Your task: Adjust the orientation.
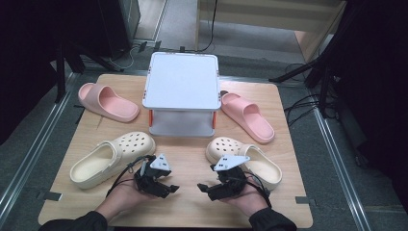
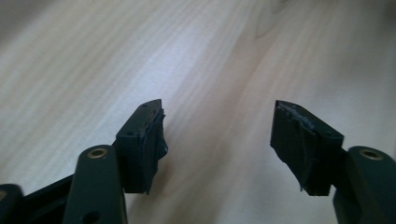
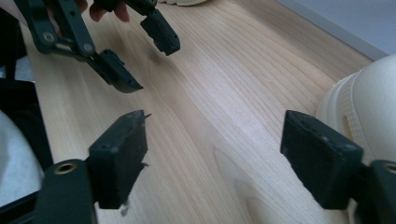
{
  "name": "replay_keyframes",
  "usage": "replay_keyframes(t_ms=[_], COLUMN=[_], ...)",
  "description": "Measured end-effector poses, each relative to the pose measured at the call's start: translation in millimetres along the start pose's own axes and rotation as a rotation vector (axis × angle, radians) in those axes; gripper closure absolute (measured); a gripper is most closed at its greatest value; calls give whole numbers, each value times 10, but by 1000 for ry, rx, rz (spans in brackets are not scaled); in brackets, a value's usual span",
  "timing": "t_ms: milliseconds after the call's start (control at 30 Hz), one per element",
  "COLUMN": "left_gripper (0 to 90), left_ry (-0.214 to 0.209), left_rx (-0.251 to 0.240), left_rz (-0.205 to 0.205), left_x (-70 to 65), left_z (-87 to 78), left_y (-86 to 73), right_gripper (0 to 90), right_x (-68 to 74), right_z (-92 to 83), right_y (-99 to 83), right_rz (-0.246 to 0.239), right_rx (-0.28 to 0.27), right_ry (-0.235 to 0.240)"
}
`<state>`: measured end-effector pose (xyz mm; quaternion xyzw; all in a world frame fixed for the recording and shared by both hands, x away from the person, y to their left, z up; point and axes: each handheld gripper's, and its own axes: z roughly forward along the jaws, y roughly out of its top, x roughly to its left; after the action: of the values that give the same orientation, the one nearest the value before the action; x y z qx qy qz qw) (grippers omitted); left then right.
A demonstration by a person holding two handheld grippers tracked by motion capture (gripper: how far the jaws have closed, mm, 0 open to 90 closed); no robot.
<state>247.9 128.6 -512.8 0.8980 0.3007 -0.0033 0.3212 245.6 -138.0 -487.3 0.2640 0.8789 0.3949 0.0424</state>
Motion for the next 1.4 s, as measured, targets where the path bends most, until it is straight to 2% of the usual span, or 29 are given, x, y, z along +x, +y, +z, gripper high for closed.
replay_keyframes(t_ms=[33,67,100,167,200,267,300,400,433,500,533,600,700,767,800,833,867,900,933,967,1000,1067,1167,1267,1400], left_gripper=[339,356,387,408,408,432,467,483,454,452,452,443,438,434,434,439,433,439,440,437,437,435,441,447,464], left_ry=[-9,-7,8,16,14,-3,6,-3,-3,-8,-12,4,18,29,21,17,21,26,33,33,34,26,23,26,42], left_rx=[-4,-28,-41,-50,-47,2,22,-1,-3,-6,-24,-58,-2,1,-50,-74,-65,-35,-1,-1,-9,-12,-5,-20,-37], left_rz=[3,12,26,37,41,10,8,34,32,26,21,39,55,62,45,27,22,17,37,37,49,19,13,23,-10], left_x=[5,0,-8,-10,-5,18,27,28,37,42,43,30,45,82,129,142,153,146,125,125,108,120,108,86,117], left_z=[-28,-74,-107,-132,-146,-164,-182,-209,-234,-255,-276,-317,-355,-417,-474,-464,-450,-441,-445,-445,-458,-479,-491,-551,-678], left_y=[12,14,12,11,10,15,11,-6,-5,-3,-5,5,129,208,206,177,146,135,121,121,96,35,5,-25,-96], right_gripper=[268,324,347,348,365,393,420,418,418,418,418,427,433,446,457,464,472,473,472,472,469,458,459,464,476], right_x=[-11,-12,-17,-14,-8,-11,-34,-52,-67,-78,-78,-87,-95,-98,-115,-117,-118,-111,-106,-106,-101,-83,-78,-76,-69], right_z=[-10,-17,-31,-39,-52,-86,-132,-153,-165,-163,-163,-165,-174,-172,-162,-154,-149,-144,-140,-140,-130,-113,-109,-87,-23], right_y=[12,22,35,43,51,64,77,75,66,59,59,54,64,67,73,76,77,78,80,80,90,99,101,114,152], right_rz=[0,7,-2,-8,-7,0,28,42,43,37,37,27,27,32,49,66,68,57,45,45,22,-6,-3,-4,-11], right_rx=[4,12,21,18,18,12,14,11,11,10,10,6,-1,-2,1,8,10,10,13,13,21,31,42,46,60], right_ry=[4,9,29,25,20,18,9,0,-6,-1,-1,-4,-5,-1,29,35,35,37,36,36,34,34,26,39,71])
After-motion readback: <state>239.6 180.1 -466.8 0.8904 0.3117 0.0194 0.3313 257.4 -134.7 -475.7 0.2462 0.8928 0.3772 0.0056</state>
